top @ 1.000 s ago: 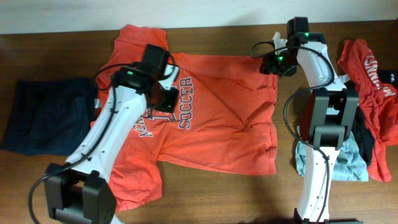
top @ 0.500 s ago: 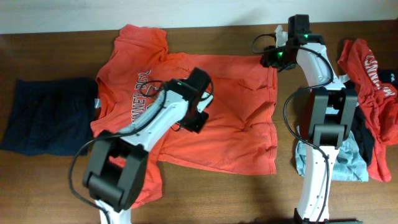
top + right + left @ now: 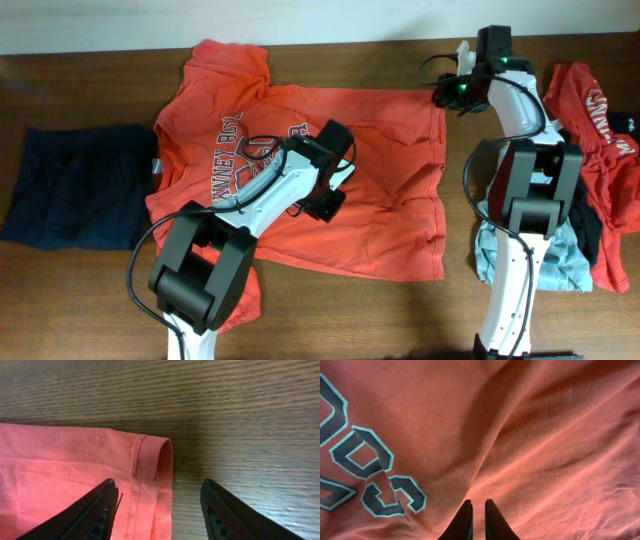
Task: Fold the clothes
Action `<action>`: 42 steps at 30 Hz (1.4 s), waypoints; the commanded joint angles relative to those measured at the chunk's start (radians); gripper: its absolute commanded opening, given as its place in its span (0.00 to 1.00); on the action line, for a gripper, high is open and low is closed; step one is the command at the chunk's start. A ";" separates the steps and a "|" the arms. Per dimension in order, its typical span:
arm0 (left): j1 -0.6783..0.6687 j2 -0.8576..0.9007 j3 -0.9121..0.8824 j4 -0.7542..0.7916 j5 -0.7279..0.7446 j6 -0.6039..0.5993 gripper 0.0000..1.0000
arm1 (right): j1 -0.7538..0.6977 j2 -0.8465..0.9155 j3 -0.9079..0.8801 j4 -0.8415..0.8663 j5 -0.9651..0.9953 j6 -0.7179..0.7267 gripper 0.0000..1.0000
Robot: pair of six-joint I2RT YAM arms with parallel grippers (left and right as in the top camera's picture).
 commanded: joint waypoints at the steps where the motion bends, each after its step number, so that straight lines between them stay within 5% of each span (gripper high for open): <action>1: 0.000 0.008 -0.005 0.002 -0.006 0.016 0.11 | 0.009 0.032 -0.002 0.004 -0.021 0.006 0.50; 15: 0.000 0.008 -0.006 0.012 -0.006 0.016 0.15 | 0.009 0.032 -0.002 0.031 -0.097 0.006 0.40; 27: 0.000 0.010 -0.006 0.014 -0.007 0.016 0.15 | 0.008 0.031 0.000 0.046 -0.107 0.007 0.04; 33: 0.000 0.011 -0.009 0.013 -0.007 0.016 0.15 | -0.035 0.017 0.018 0.068 -0.290 0.261 0.04; 37: 0.000 0.011 -0.027 0.014 -0.007 0.016 0.15 | -0.082 0.017 0.019 0.198 -0.481 0.322 0.04; 42: 0.000 0.012 -0.035 0.018 -0.007 0.016 0.15 | -0.103 0.017 0.019 0.221 -0.475 0.347 0.04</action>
